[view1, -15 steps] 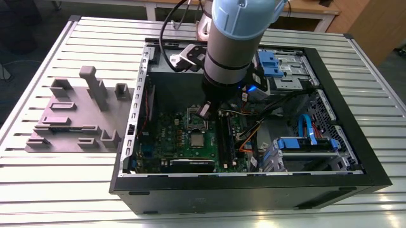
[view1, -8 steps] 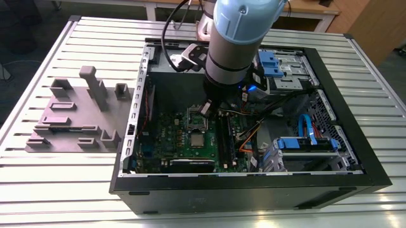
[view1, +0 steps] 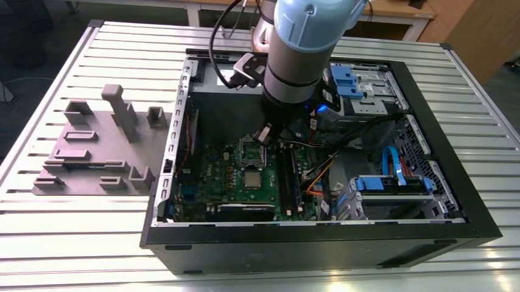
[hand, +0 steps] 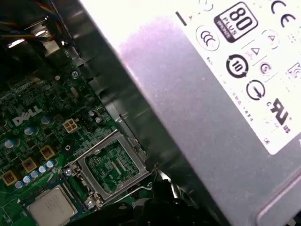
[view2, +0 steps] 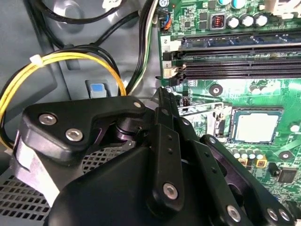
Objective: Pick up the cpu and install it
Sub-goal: 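Close the cpu cover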
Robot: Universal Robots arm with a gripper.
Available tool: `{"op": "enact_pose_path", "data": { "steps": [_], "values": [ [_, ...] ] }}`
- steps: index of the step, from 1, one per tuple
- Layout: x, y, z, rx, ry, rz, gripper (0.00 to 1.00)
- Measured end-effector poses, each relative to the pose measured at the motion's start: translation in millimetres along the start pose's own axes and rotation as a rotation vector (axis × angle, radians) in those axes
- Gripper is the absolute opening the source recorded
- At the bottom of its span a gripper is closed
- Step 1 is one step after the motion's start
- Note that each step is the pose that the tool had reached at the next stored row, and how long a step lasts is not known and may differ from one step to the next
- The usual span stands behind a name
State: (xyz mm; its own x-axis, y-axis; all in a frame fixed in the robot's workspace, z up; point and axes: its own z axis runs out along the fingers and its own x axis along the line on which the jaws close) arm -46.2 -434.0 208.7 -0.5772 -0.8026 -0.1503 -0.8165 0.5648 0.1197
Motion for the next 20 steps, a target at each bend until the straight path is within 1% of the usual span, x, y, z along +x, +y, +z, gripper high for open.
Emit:
{"op": "enact_pose_path", "data": {
  "steps": [2, 3, 6, 8, 12, 16, 20],
  "values": [
    [-0.4, -0.7, 0.2, -0.0028, 0.0023, -0.019, 0.10],
    [-0.8, -1.3, 0.2, -0.0033, 0.0026, -0.022, 0.10],
    [-2.4, -3.1, 0.6, -0.0037, 0.0025, -0.023, 0.10],
    [-2.7, -3.0, 1.1, -0.0042, 0.0023, -0.024, 0.10],
    [-3.3, -2.7, 3.1, -0.0078, -0.0007, -0.031, 0.10],
    [-3.2, -2.7, 3.9, -0.0098, -0.0029, -0.033, 0.10],
    [-3.1, -2.5, 4.8, -0.0133, -0.0075, -0.035, 0.10]
  ]
}}
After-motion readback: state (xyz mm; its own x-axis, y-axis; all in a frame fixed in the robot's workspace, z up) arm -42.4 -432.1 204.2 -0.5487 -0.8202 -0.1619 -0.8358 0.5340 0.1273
